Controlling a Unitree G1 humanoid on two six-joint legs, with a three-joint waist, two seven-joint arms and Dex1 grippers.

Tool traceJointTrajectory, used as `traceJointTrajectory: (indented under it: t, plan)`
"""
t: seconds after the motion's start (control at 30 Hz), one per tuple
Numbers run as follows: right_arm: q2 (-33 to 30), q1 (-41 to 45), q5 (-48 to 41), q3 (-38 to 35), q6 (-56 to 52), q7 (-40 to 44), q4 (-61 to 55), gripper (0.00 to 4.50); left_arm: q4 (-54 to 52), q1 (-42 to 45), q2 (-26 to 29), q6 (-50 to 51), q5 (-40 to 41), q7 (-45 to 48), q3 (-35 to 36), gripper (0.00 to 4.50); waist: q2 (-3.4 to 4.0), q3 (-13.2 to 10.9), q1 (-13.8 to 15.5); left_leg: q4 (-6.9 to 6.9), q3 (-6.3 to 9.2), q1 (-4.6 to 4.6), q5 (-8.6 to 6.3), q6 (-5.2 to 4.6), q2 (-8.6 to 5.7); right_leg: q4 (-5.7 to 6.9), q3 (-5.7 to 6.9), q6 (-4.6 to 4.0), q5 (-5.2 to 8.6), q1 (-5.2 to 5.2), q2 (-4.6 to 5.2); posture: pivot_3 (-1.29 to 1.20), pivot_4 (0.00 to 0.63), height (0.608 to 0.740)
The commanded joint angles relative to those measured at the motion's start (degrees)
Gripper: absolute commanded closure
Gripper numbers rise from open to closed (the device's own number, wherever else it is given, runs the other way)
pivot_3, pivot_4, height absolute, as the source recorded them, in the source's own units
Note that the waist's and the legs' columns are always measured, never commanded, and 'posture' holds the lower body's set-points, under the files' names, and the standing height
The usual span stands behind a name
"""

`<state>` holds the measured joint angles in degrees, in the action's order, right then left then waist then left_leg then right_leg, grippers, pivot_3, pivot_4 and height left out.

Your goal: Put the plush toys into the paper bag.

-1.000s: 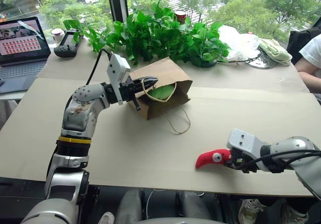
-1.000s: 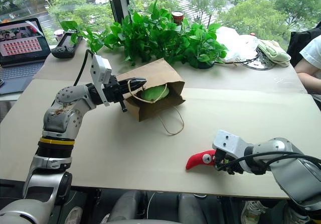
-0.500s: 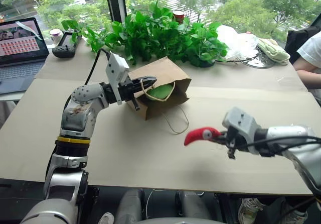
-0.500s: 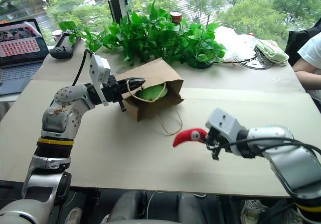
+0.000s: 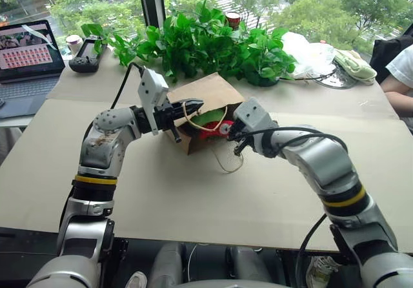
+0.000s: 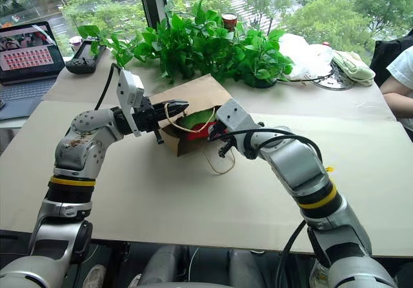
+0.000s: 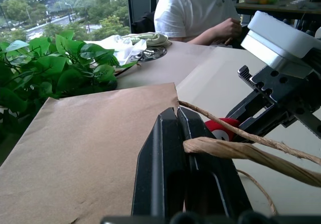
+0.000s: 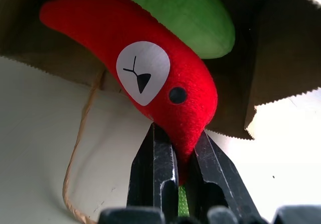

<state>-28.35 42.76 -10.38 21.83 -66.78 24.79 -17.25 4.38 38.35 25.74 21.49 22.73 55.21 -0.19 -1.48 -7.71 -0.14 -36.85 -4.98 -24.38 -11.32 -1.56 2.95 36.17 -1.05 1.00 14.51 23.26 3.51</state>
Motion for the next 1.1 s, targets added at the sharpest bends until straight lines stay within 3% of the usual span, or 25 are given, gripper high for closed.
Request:
traceJointTrajectory:
  t: [0.03,0.3,0.43,0.5,0.53,0.77,0.9,1.1]
  plan:
    - [2.3,3.5,3.1,2.0,2.5,-1.6,2.3,4.49,-1.9,1.3,0.4,-0.3,0.8,0.2,0.4,4.50,0.00,0.0,-0.1,0.00,0.00,0.00,0.00,0.00,0.00,0.01,0.00,0.00,0.00,0.00,0.00,0.00,0.150,0.740]
    - [14.3,8.7,7.2,6.2,6.7,-4.9,9.6,4.49,-1.9,1.2,0.1,-0.3,0.8,0.4,0.1,4.50,0.03,0.0,-0.8,0.01,0.03,0.01,0.00,0.00,0.03,0.06,0.01,-0.01,0.00,0.02,-0.03,0.00,0.150,0.740]
    - [16.6,8.1,8.8,5.2,9.3,-6.0,12.9,4.49,-1.6,1.3,-0.1,-0.4,0.7,0.5,0.0,4.50,0.04,0.0,-0.6,0.03,0.03,0.00,0.00,0.00,0.03,0.12,0.02,-0.01,-0.01,0.02,-0.02,0.00,0.150,0.740]
    - [17.3,7.5,8.8,4.0,10.1,-6.3,13.7,3.65,-1.6,1.3,-0.1,-0.5,0.6,0.6,0.0,4.50,0.04,0.0,-0.4,0.02,0.01,-0.02,0.01,0.02,0.01,0.13,0.04,0.00,-0.01,-0.02,0.01,0.00,0.150,0.740]
    - [17.4,7.2,8.7,3.7,10.1,-6.2,13.8,3.52,-1.6,1.3,-0.1,-0.5,0.6,0.6,0.0,4.50,0.04,0.0,-0.5,0.02,0.01,-0.03,0.01,0.02,0.01,0.13,0.04,0.00,-0.01,-0.03,0.01,0.00,0.150,0.740]
    - [18.1,6.0,7.7,1.1,8.5,-4.9,12.4,1.08,-1.7,1.1,0.0,-0.5,0.6,0.6,0.1,4.50,0.05,0.0,-0.7,0.05,0.01,-0.02,0.01,0.02,0.02,0.13,0.05,-0.01,-0.01,0.00,-0.01,0.00,0.150,0.740]
    - [16.8,5.3,7.4,0.1,7.0,-3.9,10.7,1.08,-1.7,1.0,0.0,-0.5,0.6,0.6,0.1,4.50,0.05,0.0,-0.7,0.05,0.02,-0.01,0.01,0.02,0.03,0.12,0.04,-0.01,-0.01,0.00,-0.02,0.00,0.150,0.740]
    - [9.2,1.5,4.5,-4.1,0.1,0.2,-0.3,1.08,-1.5,0.9,0.1,-0.4,0.5,0.6,0.3,4.50,0.05,0.0,-0.3,0.05,0.04,-0.08,0.01,0.02,0.01,0.11,0.07,-0.01,-0.01,-0.01,0.01,0.00,0.150,0.740]
